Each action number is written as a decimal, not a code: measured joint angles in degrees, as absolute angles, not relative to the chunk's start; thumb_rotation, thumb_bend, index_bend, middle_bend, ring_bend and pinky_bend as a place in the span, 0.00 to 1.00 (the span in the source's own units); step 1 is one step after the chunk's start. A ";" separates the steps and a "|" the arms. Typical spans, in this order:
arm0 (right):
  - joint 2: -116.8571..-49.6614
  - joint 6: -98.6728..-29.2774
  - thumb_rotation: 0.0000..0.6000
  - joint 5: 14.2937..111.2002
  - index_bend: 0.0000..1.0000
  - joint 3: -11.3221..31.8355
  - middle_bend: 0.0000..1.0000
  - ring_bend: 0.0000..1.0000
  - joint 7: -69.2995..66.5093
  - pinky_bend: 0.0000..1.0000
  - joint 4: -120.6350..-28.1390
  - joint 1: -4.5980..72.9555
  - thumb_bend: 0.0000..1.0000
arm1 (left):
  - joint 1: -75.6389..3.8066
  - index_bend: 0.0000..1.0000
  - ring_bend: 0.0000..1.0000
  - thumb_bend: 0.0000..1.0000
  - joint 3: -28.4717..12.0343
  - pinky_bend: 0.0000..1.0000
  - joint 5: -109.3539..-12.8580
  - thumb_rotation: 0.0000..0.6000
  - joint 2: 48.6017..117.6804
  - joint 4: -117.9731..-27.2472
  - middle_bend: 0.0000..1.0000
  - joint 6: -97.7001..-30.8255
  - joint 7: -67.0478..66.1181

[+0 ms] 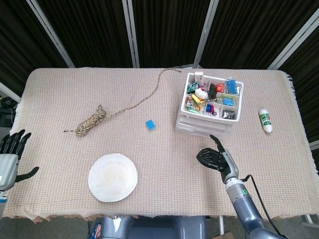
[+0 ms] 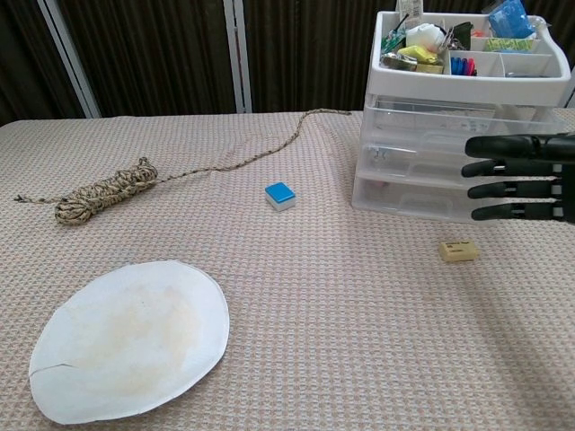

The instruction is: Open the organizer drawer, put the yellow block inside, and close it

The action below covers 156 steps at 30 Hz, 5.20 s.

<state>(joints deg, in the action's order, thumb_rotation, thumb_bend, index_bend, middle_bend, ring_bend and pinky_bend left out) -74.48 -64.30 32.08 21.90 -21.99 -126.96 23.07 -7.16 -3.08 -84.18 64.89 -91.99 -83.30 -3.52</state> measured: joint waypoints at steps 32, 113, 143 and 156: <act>-78.97 -88.24 1.00 42.08 0.16 17.34 0.48 0.44 28.30 0.42 -125.18 27.82 0.16 | -7.07 0.02 0.00 0.21 -3.20 0.00 -86.85 1.00 66.38 -88.93 0.00 -85.74 -0.93; -78.33 -90.97 1.00 49.07 0.13 13.58 0.48 0.44 28.39 0.42 -128.93 26.12 0.16 | -7.21 0.02 0.00 0.21 -3.01 0.00 -86.12 1.00 65.60 -89.99 0.00 -84.64 -0.06; -83.69 -83.63 1.00 62.82 0.23 2.24 0.48 0.45 31.02 0.42 -123.74 21.91 0.15 | -7.24 0.02 0.00 0.21 -3.03 0.00 -86.02 1.00 65.42 -90.21 0.00 -84.47 0.60; -86.60 -78.95 1.00 52.64 0.25 7.98 0.48 0.45 30.05 0.42 -116.68 24.14 0.15 | -7.26 0.02 0.00 0.21 -3.10 0.00 -85.79 1.00 65.45 -90.32 0.00 -84.37 0.39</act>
